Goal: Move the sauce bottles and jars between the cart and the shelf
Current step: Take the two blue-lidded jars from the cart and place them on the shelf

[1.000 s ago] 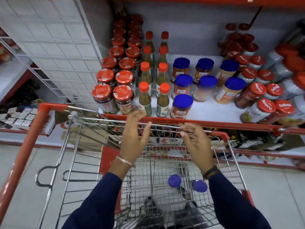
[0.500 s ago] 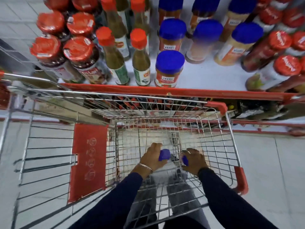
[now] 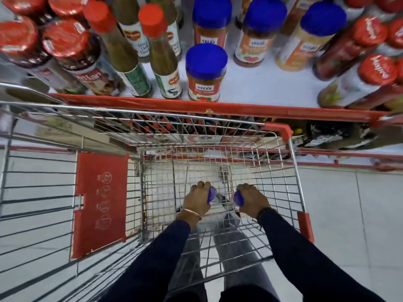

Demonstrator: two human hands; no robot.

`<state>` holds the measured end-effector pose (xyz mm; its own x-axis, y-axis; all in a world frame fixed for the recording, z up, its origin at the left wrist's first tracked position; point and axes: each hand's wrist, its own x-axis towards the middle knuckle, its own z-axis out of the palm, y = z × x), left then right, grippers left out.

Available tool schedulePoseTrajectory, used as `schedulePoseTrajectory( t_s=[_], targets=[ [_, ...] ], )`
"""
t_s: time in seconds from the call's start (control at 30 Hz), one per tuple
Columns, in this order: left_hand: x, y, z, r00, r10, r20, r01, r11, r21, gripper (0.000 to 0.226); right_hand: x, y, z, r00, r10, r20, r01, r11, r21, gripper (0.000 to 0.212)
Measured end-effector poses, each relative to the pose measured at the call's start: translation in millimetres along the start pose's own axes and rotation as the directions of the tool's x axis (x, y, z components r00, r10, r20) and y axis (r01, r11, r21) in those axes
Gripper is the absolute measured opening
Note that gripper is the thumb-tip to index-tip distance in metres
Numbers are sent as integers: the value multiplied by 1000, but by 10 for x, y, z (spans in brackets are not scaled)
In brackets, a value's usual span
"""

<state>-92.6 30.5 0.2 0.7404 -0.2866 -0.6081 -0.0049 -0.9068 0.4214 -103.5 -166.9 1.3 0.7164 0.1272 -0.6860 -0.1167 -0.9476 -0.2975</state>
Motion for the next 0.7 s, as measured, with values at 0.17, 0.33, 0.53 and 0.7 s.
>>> schedulePoseTrajectory(
  t_s=[0.17,0.33,0.53,0.7],
  targets=[
    [-335,280,-451,990,61,-129,-66,997,-38,61,-435,-101,-482,989,-40,-143,56,993,105,55],
    [-735,685,-995,945,106,-310,-134,989,-69,64,-944,-269,-1143,952,-87,-294,138,978,157,58],
    [-1062,1175,-1676,825,220,-520,-285,957,-47,64,-1514,-369,-1981,881,-115,-460,216,961,173,49],
    [-1195,1597,-2218,721,293,-628,-384,923,-10,64,-1770,-410,-2590,775,-161,-611,300,945,132,58]
  ],
)
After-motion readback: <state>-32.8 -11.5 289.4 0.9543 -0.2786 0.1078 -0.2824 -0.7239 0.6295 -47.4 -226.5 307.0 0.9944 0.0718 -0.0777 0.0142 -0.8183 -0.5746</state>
